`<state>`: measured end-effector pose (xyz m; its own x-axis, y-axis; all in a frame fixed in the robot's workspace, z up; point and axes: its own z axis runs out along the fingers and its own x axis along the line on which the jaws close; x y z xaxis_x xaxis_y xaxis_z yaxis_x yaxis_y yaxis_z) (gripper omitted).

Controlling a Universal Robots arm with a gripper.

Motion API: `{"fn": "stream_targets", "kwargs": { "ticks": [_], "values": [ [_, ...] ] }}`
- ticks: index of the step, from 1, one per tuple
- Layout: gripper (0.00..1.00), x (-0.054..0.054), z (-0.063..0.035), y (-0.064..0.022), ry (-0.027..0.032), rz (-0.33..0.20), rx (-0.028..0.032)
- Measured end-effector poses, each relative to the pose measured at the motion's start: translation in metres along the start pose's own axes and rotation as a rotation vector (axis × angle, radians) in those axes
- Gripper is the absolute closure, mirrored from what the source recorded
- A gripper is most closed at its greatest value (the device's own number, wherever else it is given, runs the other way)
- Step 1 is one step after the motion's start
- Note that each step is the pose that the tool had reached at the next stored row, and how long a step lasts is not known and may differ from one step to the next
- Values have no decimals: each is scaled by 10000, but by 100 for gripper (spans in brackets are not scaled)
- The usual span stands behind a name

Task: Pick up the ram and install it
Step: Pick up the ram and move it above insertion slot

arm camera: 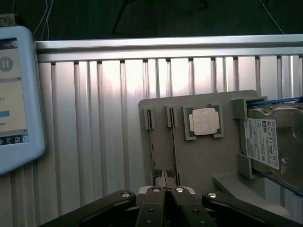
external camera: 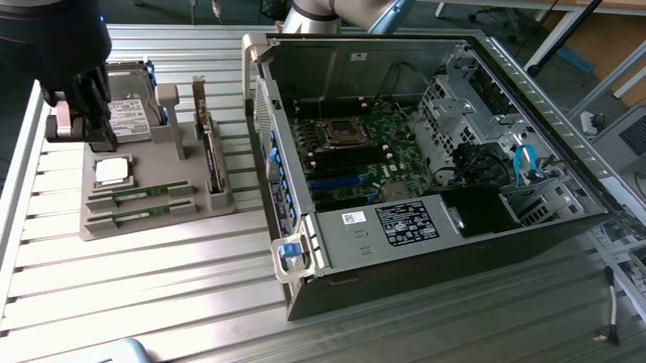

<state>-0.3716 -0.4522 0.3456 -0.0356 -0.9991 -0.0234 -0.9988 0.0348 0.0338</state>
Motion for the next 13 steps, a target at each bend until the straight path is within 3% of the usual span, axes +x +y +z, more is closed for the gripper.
{"fn": "stream_targets", "kwargs": {
  "ticks": [13],
  "values": [
    [89,4,188,-6,0,0,0]
  ]
}}
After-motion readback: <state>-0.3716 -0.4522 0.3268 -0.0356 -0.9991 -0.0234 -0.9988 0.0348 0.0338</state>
